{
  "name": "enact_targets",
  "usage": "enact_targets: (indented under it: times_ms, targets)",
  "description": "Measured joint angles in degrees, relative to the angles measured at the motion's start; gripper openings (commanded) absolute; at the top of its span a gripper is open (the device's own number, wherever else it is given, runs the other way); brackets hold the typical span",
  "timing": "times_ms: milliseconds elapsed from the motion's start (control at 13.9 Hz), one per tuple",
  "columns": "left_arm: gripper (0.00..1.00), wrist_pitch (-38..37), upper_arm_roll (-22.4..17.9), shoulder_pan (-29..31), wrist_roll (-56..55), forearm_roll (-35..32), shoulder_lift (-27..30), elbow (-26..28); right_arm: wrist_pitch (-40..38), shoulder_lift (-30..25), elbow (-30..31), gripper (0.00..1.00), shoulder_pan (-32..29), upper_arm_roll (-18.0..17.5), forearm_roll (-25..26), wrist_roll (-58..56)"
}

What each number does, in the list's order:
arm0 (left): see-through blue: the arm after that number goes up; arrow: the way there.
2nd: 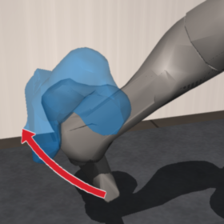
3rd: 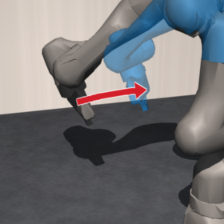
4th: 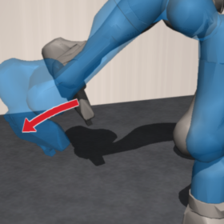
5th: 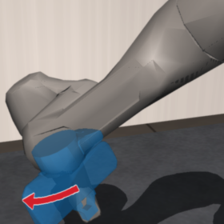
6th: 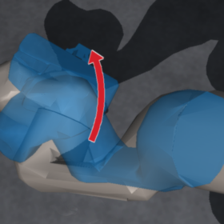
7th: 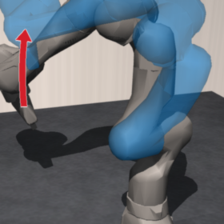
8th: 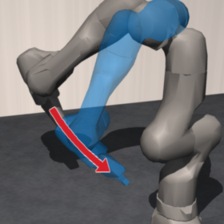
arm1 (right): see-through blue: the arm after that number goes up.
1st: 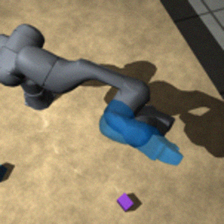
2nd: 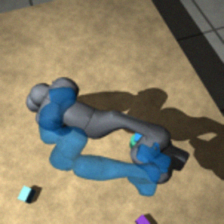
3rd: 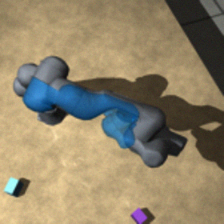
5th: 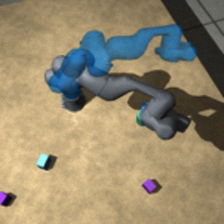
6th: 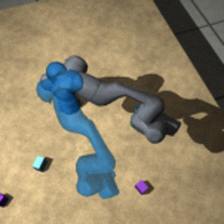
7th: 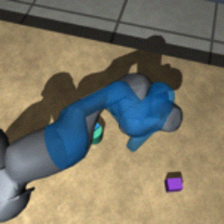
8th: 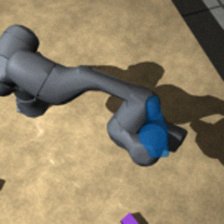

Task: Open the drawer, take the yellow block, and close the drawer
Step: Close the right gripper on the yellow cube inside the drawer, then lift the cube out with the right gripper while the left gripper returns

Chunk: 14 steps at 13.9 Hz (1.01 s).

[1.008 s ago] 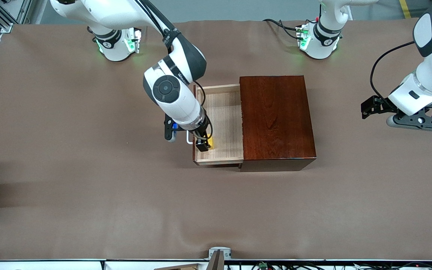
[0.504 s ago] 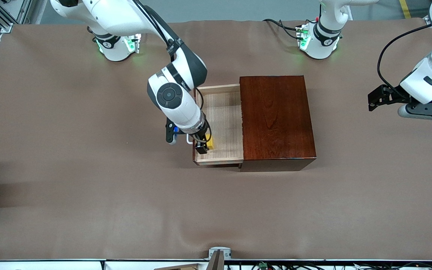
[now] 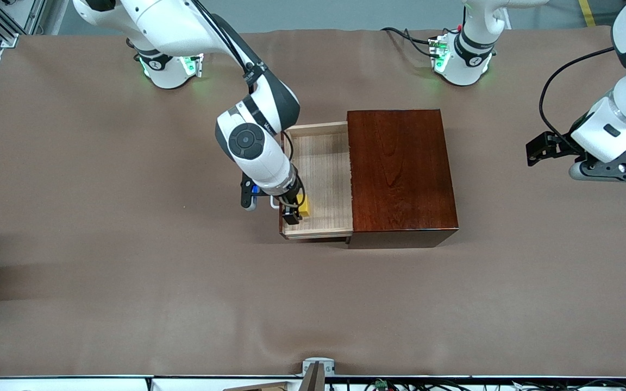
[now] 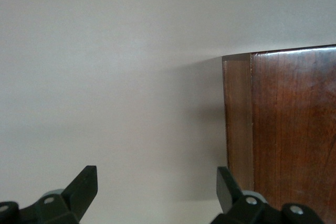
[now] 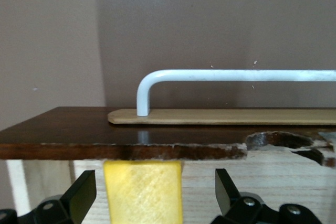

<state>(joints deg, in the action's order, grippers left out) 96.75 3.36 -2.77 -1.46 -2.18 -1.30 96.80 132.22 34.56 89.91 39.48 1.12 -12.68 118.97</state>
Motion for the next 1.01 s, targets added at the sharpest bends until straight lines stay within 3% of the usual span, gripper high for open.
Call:
enact_targets:
  times_ms: [216, 288, 360, 648, 1008]
  targets:
    - [1.00, 0.00, 0.01, -0.01, -0.10, 0.00, 0.00, -0.04, 0.26, 0.32, -0.02, 0.49, 0.12, 0.00, 0.00, 0.00]
    - [1.00, 0.00, 0.01, -0.01, -0.21, 0.00, 0.00, -0.04, 0.29, 0.32, -0.10, 0.28, 0.12, 0.03, 0.00, 0.00]
    - [1.00, 0.00, 0.01, -0.01, -0.38, 0.00, 0.00, -0.04, 0.31, 0.31, -0.24, 0.17, 0.10, 0.12, 0.00, 0.00]
    - [1.00, 0.00, 0.01, -0.01, -0.69, 0.00, 0.00, -0.06, -1.79, -0.06, -2.01, 0.12, -0.07, 0.30, -0.01, 0.00]
    - [1.00, 0.00, -0.01, 0.06, -0.70, 0.00, 0.04, -0.58, -17.07, -4.49, -8.65, 0.12, -1.13, 0.42, -0.11, -0.05]
